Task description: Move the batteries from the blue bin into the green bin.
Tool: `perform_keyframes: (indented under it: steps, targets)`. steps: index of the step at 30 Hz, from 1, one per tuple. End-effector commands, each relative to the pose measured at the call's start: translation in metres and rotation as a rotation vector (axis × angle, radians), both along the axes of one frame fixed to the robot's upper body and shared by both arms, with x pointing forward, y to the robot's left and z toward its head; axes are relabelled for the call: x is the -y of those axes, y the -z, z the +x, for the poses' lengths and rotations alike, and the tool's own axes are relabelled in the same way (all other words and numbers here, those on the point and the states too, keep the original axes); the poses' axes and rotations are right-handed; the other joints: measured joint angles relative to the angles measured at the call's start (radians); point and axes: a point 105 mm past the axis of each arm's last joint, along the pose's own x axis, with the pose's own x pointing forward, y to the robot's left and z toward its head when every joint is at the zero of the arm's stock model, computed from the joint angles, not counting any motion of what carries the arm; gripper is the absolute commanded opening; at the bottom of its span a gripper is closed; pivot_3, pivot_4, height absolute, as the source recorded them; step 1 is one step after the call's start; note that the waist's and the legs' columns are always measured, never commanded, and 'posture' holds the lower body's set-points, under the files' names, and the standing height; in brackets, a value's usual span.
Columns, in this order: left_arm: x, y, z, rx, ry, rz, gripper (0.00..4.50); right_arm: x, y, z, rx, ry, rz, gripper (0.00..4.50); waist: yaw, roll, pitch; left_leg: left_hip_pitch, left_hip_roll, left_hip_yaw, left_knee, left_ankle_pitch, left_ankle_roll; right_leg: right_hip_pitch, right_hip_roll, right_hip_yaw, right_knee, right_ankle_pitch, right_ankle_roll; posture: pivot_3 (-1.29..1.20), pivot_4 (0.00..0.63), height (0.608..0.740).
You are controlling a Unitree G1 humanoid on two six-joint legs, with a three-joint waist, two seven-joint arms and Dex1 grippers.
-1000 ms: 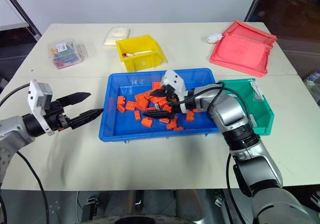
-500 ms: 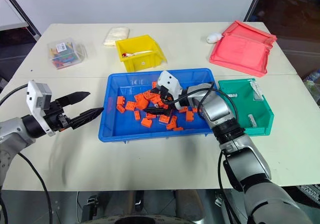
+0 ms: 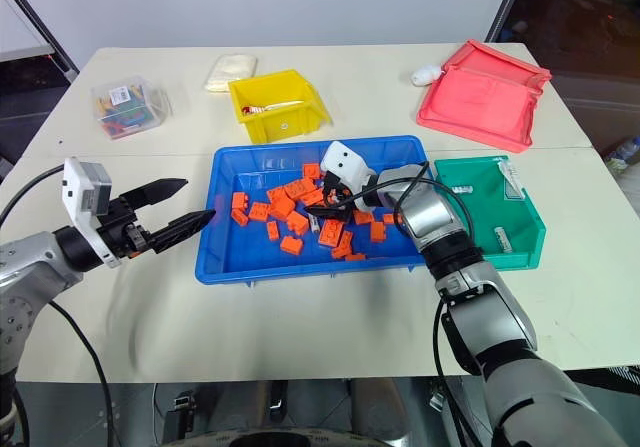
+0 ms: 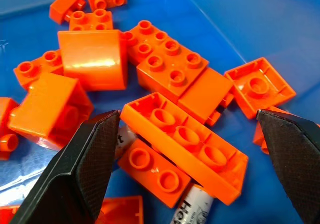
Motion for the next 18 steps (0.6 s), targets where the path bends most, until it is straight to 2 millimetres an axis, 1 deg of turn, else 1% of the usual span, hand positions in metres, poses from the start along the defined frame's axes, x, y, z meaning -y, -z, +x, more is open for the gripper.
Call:
perform_keyframes:
  steps: [1,2,4,5,7,15,18]
  targets:
    - [0.005,-0.007,-0.001,0.042,0.015,0.007,4.5,-0.007,-0.013,-0.001,0.037,-0.027,0.02,4.48,0.0,0.0,0.0,0.0,0.0,0.0,0.0,0.0,0.0,0.0,0.0,0.0,0.0,0.0,0.0,0.0,0.15,0.74]
    - [0.005,-0.007,-0.001,0.043,0.014,0.007,4.5,-0.008,-0.013,-0.001,0.034,-0.03,0.022,4.24,0.0,0.0,0.0,0.0,0.0,0.0,0.0,0.0,0.0,0.0,0.0,0.0,0.0,0.0,0.0,0.0,0.15,0.74]
    - [0.005,-0.007,-0.001,0.043,0.011,0.007,4.5,-0.009,-0.013,-0.002,0.029,-0.035,0.025,3.6,0.0,0.0,0.0,0.0,0.0,0.0,0.0,0.0,0.0,0.0,0.0,0.0,0.0,0.0,0.0,0.0,0.15,0.74]
    - [0.005,-0.007,-0.001,0.043,0.01,0.009,4.5,-0.01,-0.013,-0.002,0.029,-0.038,0.025,3.16,0.001,0.0,0.0,0.0,0.0,0.0,0.0,0.0,0.0,0.0,0.0,0.0,0.0,0.0,0.0,0.0,0.15,0.74]
    - [0.005,-0.006,-0.001,0.042,0.008,0.011,4.5,-0.011,-0.014,-0.003,0.028,-0.041,0.024,2.12,0.0,0.0,0.0,0.0,0.0,0.0,0.0,0.0,0.0,0.0,0.0,0.0,0.0,0.0,0.0,0.0,0.15,0.74]
    - [0.007,-0.006,0.0,0.051,0.004,0.007,4.5,-0.009,-0.016,-0.001,0.042,-0.037,0.008,2.12,0.0,0.0,0.0,0.0,0.0,0.0,0.0,0.0,0.0,0.0,0.0,0.0,0.0,0.0,0.0,0.0,0.15,0.74]
    - [0.008,-0.007,0.001,0.059,0.003,0.004,4.5,0.0,-0.014,0.003,0.069,-0.022,-0.048,2.12,0.001,0.0,0.0,0.0,0.0,0.0,0.0,0.0,0.0,0.0,0.0,0.0,0.0,0.0,0.0,0.0,0.15,0.74]
